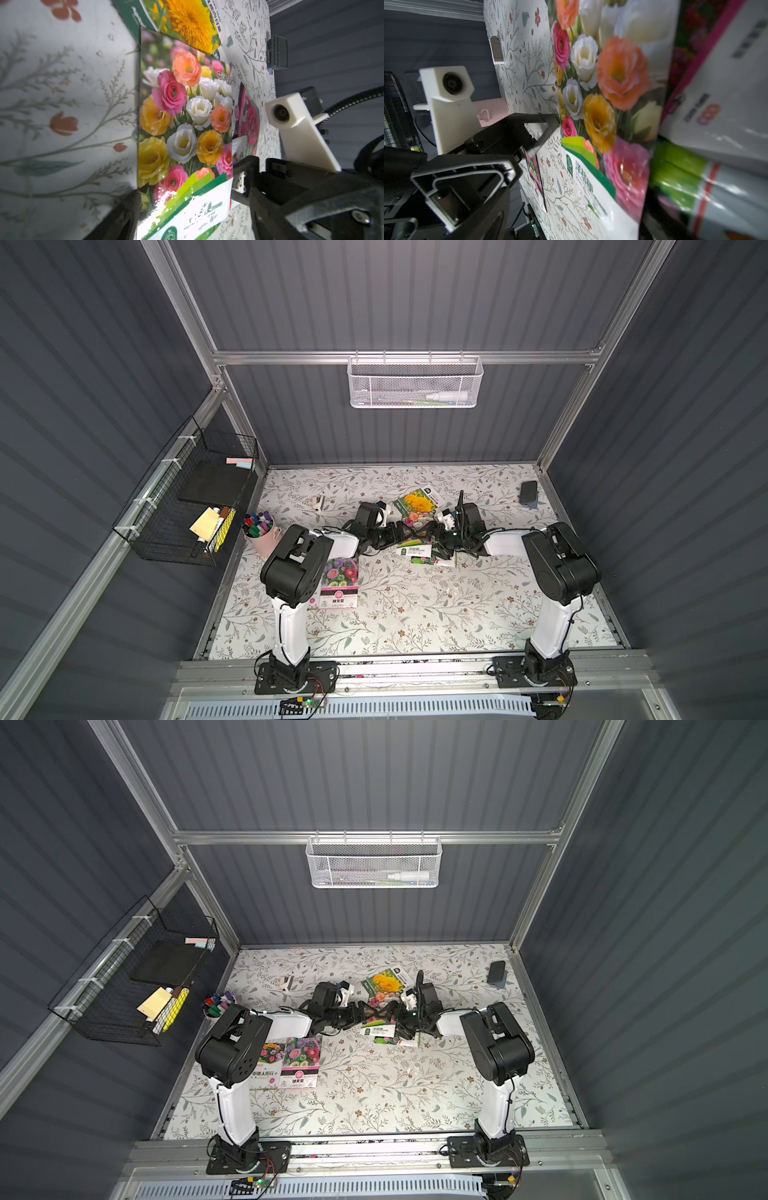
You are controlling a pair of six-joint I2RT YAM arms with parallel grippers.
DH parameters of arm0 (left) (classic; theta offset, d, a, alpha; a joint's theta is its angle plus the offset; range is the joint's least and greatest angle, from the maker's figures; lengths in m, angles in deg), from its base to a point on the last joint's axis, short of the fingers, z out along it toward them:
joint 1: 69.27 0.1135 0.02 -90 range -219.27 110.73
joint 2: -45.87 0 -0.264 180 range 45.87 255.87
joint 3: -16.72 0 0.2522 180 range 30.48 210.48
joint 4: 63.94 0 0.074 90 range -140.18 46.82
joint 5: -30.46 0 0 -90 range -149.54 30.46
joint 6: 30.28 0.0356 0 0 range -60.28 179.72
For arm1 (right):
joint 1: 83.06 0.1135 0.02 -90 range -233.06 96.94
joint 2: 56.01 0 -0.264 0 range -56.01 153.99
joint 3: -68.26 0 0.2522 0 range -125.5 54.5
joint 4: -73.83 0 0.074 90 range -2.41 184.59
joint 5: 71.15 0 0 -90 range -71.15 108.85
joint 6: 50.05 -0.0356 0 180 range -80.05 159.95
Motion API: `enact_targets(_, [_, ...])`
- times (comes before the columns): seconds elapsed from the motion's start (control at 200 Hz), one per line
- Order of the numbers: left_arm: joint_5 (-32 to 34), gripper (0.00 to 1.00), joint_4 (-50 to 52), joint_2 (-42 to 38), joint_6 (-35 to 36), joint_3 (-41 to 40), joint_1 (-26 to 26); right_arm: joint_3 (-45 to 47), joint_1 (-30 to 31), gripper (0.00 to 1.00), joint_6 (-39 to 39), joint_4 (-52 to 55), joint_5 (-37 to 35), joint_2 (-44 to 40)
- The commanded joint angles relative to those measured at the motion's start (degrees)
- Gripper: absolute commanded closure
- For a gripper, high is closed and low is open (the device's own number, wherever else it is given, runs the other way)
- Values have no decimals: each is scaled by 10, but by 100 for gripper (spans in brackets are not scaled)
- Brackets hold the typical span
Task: Arrange the seed packets in a row
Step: Pick up the seed packet from the center of the board.
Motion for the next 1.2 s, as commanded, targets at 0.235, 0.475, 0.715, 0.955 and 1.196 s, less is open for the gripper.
enact_targets(0.235, [-18, 31, 47, 18, -41, 14, -6, 55, -28, 53, -41, -30, -20, 49])
enact_targets(0.475, [-15, 30, 68, 11, -35, 16, -6, 63, -36, 78, -25, -52, -6, 24])
enact_targets(0.715, [-7, 22, 169, -35, 16, 19, -6, 50, -37, 100, 11, -15, 0, -18])
enact_targets(0.955, [12, 1, 430, -136, 151, 54, -5, 74, -32, 100, 31, 2, -1, -98])
enact_targets(1.196, [106, 1, 633, -276, 252, 61, -3, 119, 40, 100, 22, 10, -45, -177])
